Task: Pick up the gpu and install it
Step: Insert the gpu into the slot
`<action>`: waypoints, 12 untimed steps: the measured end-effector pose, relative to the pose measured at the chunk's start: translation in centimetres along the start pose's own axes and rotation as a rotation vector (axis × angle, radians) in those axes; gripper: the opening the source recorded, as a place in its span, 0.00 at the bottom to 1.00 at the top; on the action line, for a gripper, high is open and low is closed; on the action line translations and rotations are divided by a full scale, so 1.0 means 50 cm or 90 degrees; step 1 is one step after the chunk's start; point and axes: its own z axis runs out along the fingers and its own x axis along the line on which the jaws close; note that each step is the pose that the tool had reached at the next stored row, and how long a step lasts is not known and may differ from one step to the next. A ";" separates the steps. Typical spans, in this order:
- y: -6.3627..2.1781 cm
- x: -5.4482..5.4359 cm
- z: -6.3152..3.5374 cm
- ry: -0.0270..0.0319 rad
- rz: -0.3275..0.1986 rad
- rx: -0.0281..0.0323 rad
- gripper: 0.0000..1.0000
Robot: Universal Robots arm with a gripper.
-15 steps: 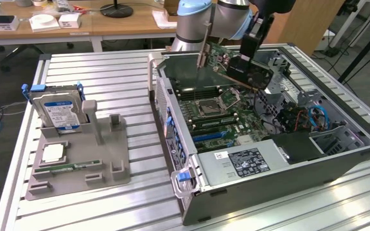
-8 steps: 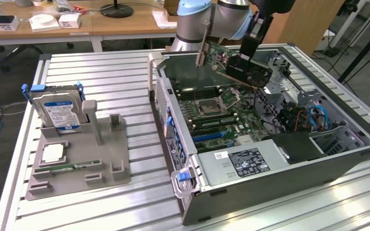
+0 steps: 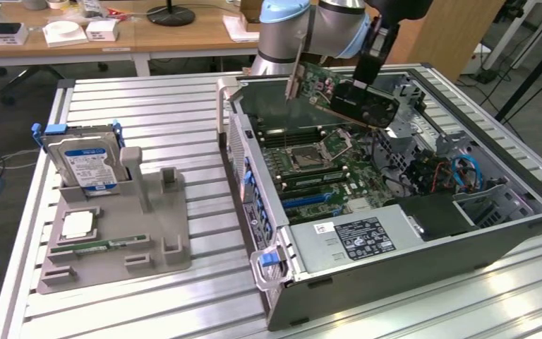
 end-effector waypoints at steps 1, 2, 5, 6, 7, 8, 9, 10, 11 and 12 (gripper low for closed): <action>0.000 0.000 0.000 0.0003 -0.006 0.0001 0.26; 0.000 0.000 0.000 0.0003 -0.011 0.0004 0.26; -0.001 -0.001 0.001 -0.0004 -0.028 0.0024 0.26; -0.001 -0.001 0.002 -0.0006 -0.034 0.0031 0.26; -0.001 -0.001 0.003 -0.0007 -0.039 0.0037 0.26; -0.002 -0.001 0.003 -0.0007 -0.045 0.0041 0.26; -0.002 -0.001 0.003 -0.0007 -0.051 0.0045 0.26; -0.002 -0.001 0.004 -0.0007 -0.058 0.0050 0.26; -0.002 -0.001 0.004 -0.0008 -0.066 0.0055 0.26; -0.002 -0.001 0.004 -0.0007 -0.073 0.0060 0.26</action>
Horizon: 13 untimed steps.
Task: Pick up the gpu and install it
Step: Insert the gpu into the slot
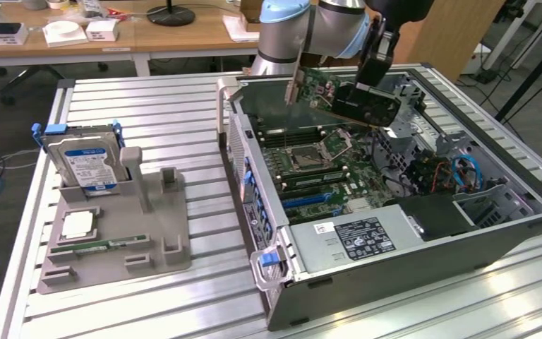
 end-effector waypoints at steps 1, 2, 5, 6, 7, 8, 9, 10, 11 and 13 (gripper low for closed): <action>0.000 0.000 0.000 0.0001 -0.006 0.0003 0.26; 0.000 -0.001 0.000 0.0002 -0.008 0.0003 0.26; 0.000 -0.001 0.000 0.0002 -0.008 0.0003 0.26; 0.000 -0.001 0.000 0.0002 -0.008 0.0003 0.26; 0.000 -0.001 0.000 0.0002 -0.008 0.0003 0.26; 0.000 -0.001 0.000 0.0002 -0.010 0.0003 0.26; 0.000 -0.001 0.000 0.0004 -0.013 0.0002 0.26; 0.000 -0.001 0.000 0.0005 -0.018 0.0002 0.26; 0.000 -0.001 0.000 0.0008 -0.022 0.0001 0.26; 0.000 -0.001 0.000 0.0013 -0.031 0.0000 0.26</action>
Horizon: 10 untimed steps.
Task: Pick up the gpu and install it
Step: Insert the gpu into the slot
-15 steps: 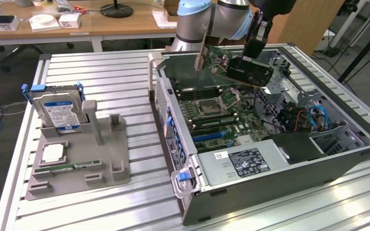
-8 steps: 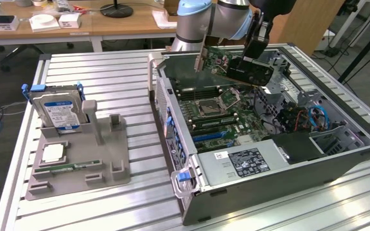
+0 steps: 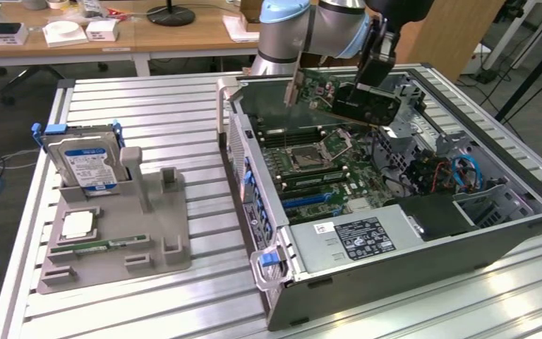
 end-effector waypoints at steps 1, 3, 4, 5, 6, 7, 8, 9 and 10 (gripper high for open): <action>0.000 0.000 0.000 0.0002 -0.005 -0.0001 0.26; 0.000 0.000 0.000 0.0006 -0.013 -0.0002 0.26; 0.000 0.000 0.000 0.0006 -0.013 -0.0002 0.26; 0.000 0.000 0.000 0.0007 -0.013 -0.0002 0.26; 0.000 0.000 0.000 0.0007 -0.013 -0.0002 0.26; 0.000 0.000 0.000 0.0007 -0.013 -0.0002 0.26; -0.001 0.000 0.000 0.0007 -0.014 -0.0002 0.26; -0.002 -0.001 0.000 0.0008 -0.017 -0.0002 0.26; -0.002 -0.001 0.000 0.0010 -0.020 -0.0003 0.26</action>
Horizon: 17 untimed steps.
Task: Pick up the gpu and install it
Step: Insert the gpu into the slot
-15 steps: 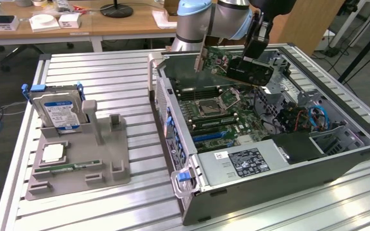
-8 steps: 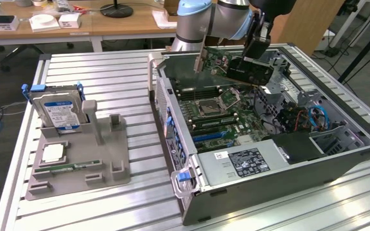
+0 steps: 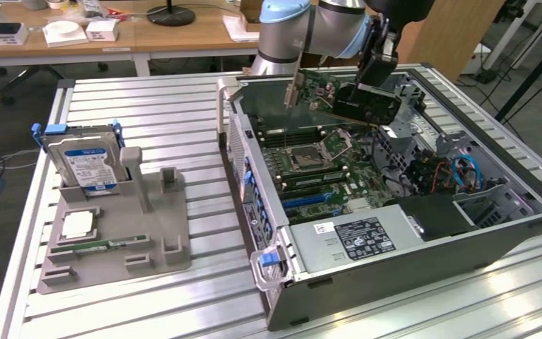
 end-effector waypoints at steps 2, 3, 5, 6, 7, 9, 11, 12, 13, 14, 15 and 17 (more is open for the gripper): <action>-0.002 -0.001 0.000 0.0003 -0.006 -0.0001 0.26; -0.003 -0.001 0.000 0.0005 -0.010 -0.0001 0.26; -0.004 -0.002 0.000 0.0009 -0.019 -0.0003 0.26; -0.004 -0.002 0.000 0.0012 -0.023 -0.0003 0.26; -0.004 -0.002 0.000 0.0015 -0.029 -0.0004 0.26; -0.004 -0.002 0.000 0.0022 -0.045 -0.0006 0.26; -0.004 -0.002 0.000 0.0033 -0.066 -0.0009 0.26; -0.004 -0.002 0.000 0.0037 -0.077 -0.0011 0.26; -0.004 -0.002 0.000 0.0043 -0.087 -0.0012 0.26; -0.004 -0.002 0.000 0.0048 -0.098 -0.0014 0.26; -0.004 -0.002 0.000 0.0053 -0.109 -0.0016 0.26; -0.004 -0.002 0.000 0.0064 -0.131 -0.0019 0.26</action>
